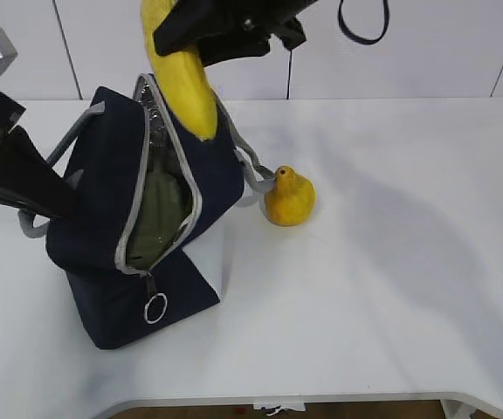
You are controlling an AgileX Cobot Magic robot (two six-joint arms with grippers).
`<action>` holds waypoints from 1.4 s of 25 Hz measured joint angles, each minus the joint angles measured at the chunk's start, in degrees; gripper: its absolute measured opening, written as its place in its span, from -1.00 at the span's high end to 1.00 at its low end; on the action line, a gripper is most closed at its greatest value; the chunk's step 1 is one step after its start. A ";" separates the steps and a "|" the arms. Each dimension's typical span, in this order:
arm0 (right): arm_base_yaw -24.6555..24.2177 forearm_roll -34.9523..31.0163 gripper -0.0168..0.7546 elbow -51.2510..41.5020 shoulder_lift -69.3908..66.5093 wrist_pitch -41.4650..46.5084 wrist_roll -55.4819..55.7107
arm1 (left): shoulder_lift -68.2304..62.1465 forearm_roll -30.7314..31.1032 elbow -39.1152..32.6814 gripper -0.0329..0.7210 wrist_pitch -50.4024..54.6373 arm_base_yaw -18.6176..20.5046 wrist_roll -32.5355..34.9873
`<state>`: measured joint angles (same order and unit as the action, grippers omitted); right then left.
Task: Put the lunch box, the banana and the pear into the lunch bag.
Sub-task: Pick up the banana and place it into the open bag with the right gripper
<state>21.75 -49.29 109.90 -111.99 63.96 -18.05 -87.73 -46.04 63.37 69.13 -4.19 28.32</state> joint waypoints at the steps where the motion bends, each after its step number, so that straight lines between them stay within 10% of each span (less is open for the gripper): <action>1: 0.00 -1.89 0.26 0.00 -0.84 -0.13 -1.02 | 0.00 -0.68 0.00 0.93 0.00 0.00 0.00; 13: 2.67 -10.43 0.27 0.00 -10.02 -1.86 -13.06 | 0.00 -5.72 0.00 0.93 -1.51 0.00 0.00; 23: 2.72 2.86 0.27 0.03 -13.04 -3.81 -15.09 | 1.91 -6.44 0.00 0.93 -2.82 0.00 0.00; 35: 3.22 3.94 0.07 0.13 -13.04 -2.94 -15.09 | 2.36 -7.76 0.00 0.93 -5.81 0.00 0.00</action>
<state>24.97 -45.35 110.03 -125.03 61.02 -33.14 -85.37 -53.80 63.37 63.33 -4.19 28.32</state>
